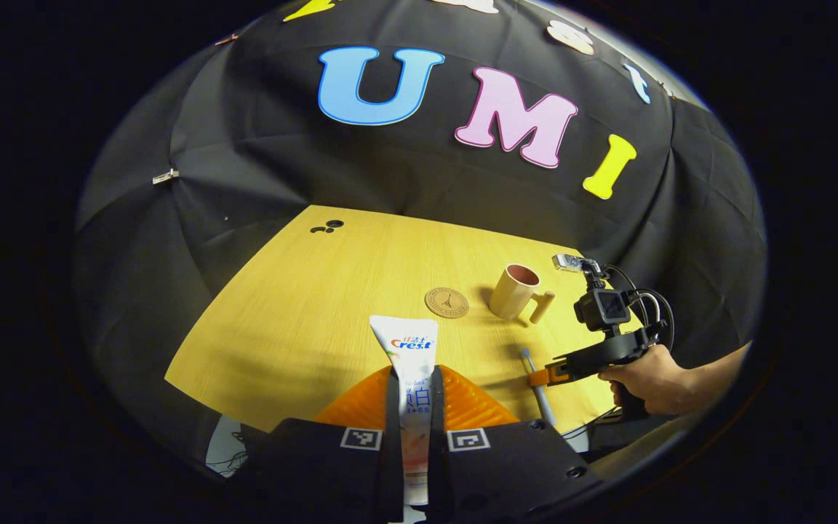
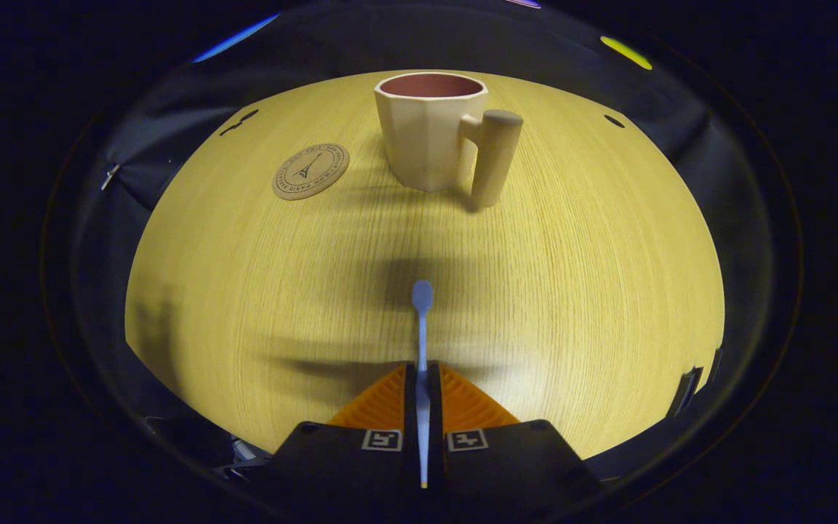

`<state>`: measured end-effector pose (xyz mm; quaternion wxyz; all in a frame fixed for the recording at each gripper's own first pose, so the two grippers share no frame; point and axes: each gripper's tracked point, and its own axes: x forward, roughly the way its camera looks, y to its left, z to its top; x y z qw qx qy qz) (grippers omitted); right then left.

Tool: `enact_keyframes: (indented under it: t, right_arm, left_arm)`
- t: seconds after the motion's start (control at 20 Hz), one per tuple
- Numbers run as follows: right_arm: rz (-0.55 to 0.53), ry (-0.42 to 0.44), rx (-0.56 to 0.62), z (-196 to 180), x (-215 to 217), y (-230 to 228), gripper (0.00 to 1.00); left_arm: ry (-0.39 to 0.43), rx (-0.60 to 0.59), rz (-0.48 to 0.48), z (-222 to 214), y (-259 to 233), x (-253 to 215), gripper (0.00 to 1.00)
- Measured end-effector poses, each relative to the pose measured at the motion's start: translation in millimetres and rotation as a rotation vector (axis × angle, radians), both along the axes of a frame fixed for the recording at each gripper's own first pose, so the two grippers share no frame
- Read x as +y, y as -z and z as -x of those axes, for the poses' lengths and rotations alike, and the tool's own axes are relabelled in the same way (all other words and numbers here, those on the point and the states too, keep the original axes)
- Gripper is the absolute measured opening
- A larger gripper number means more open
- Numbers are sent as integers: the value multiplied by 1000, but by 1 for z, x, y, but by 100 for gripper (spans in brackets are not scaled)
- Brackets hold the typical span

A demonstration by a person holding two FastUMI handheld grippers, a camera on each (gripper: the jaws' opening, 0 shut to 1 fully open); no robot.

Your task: Put the toothbrush and toothpaste on the desktop into the cup, then pick up the cup and place it on the coaster on the desktop.

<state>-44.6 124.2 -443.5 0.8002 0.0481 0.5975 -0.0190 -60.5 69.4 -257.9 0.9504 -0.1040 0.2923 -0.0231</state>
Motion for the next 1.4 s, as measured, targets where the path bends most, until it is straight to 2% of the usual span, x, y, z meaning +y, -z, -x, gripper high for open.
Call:
enact_keyframes:
  t: [0.3,0.55,0.9,1.15,1.4]
  right_arm:
    - [-162,10,-133,-4,8,-14,5]
    - [-320,-25,-309,-19,13,-62,5]
    - [-426,-145,-497,-31,3,-150,5]
    - [-477,-139,-565,-40,-13,-180,5]
    - [-516,-115,-588,-49,-40,-193,5]
  left_arm:
    - [-14,-19,13,-4,-4,-7,18]
    - [17,-60,25,-25,-21,-28,18]
    - [85,-209,88,-96,-82,-74,18]
    - [137,-322,148,-150,-127,-117,18]
    - [147,-379,194,-205,-133,-151,18]
